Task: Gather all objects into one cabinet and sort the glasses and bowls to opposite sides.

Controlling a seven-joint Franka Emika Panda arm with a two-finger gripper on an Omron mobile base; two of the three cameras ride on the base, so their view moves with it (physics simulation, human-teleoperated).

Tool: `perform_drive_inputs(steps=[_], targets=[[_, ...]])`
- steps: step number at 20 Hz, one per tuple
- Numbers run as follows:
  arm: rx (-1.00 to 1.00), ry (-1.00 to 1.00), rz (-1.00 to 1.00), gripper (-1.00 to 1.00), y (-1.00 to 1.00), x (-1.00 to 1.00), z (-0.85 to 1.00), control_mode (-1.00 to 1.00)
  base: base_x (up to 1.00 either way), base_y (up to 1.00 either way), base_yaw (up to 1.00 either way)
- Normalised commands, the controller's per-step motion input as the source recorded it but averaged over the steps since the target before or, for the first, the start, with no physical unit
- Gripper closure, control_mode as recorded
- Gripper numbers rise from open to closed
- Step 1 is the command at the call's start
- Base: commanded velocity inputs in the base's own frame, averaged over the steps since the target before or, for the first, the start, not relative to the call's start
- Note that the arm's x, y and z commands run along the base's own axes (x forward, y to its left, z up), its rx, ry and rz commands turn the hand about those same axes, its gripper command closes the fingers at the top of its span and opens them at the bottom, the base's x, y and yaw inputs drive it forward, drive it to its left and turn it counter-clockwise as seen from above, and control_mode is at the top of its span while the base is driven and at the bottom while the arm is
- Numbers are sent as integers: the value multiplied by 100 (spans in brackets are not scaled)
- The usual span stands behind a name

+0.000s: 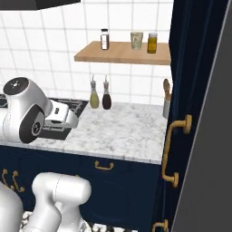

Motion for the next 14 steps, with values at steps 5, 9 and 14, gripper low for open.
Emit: perform_drive_inputs(steps=[5, 9, 14], targets=[[0, 0, 0, -100, 0, 0, 0, 100, 50, -30, 2], [0, -26, 1, -100, -13, -6, 64, -100, -5, -6, 0], [-3, -49, 1, -100, -26, 0, 100, -100, 0, 0, 0]])
